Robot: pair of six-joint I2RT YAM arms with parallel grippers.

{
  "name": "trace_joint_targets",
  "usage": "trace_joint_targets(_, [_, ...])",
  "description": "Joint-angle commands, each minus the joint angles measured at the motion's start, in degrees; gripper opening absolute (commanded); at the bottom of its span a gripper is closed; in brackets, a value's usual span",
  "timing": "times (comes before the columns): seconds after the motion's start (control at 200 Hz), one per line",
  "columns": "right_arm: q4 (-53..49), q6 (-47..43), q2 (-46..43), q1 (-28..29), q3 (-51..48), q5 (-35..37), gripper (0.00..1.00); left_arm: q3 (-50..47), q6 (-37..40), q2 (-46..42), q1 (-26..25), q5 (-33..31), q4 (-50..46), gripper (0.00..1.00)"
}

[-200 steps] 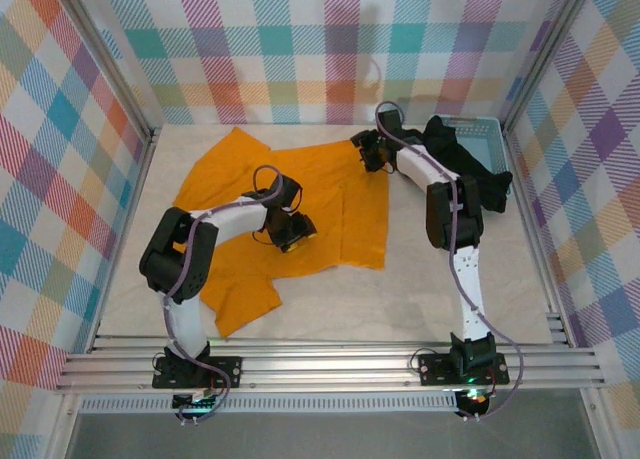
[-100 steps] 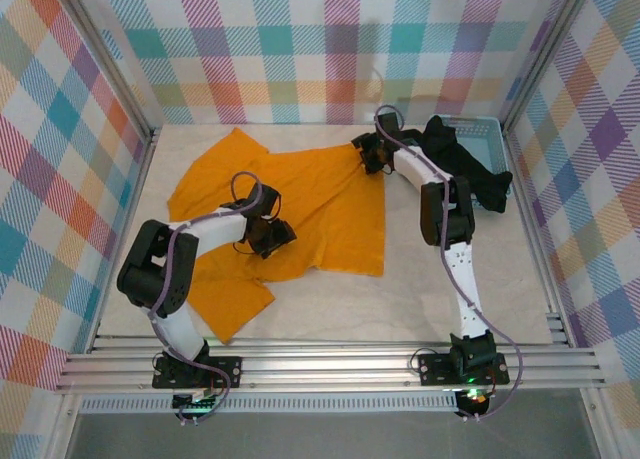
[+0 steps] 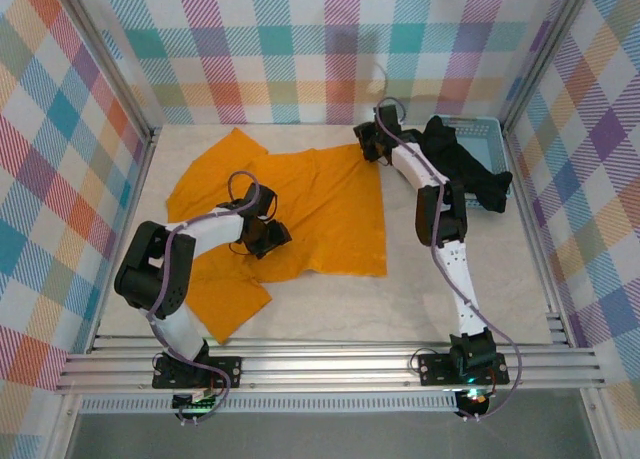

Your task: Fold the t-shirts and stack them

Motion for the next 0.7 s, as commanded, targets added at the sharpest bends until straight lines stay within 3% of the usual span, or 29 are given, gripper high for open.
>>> trace_joint_targets(0.0, [1.72,1.63,4.15,-2.13,6.68,0.49,0.51,-2.29,0.92,0.83,0.94,-3.07,-7.93,0.51])
trace_joint_targets(0.12, [-0.24,-1.45,5.8,-3.19,12.43,-1.83,0.49,-0.65,0.95,-1.72,0.75,-2.03,-8.28,0.53])
trace_joint_targets(0.2, [-1.36,-7.26,1.03,-2.88,9.2,-2.86,0.49,1.52,1.37,-4.91,0.3,-1.24,-8.42,0.58])
trace_joint_targets(0.26, [-0.18,-11.09,-5.87,-2.24,0.9,-2.66,0.48,4.09,1.67,-6.81,0.05,-0.02,-8.57,0.6])
trace_joint_targets(0.435, [6.84,-13.94,-30.91,0.61,-35.15,0.34,0.47,10.65,1.58,-8.82,1.55,1.62,-11.38,0.63])
trace_joint_targets(0.535, [5.12,-15.8,-40.65,3.67,-49.2,-0.61,0.46,12.83,3.08,-7.43,7.35,1.61,-16.09,0.62])
trace_joint_targets(0.695, [0.15,-19.69,-45.93,8.7,-58.53,-1.42,0.46,16.32,7.33,-2.28,19.01,2.48,-18.62,0.61])
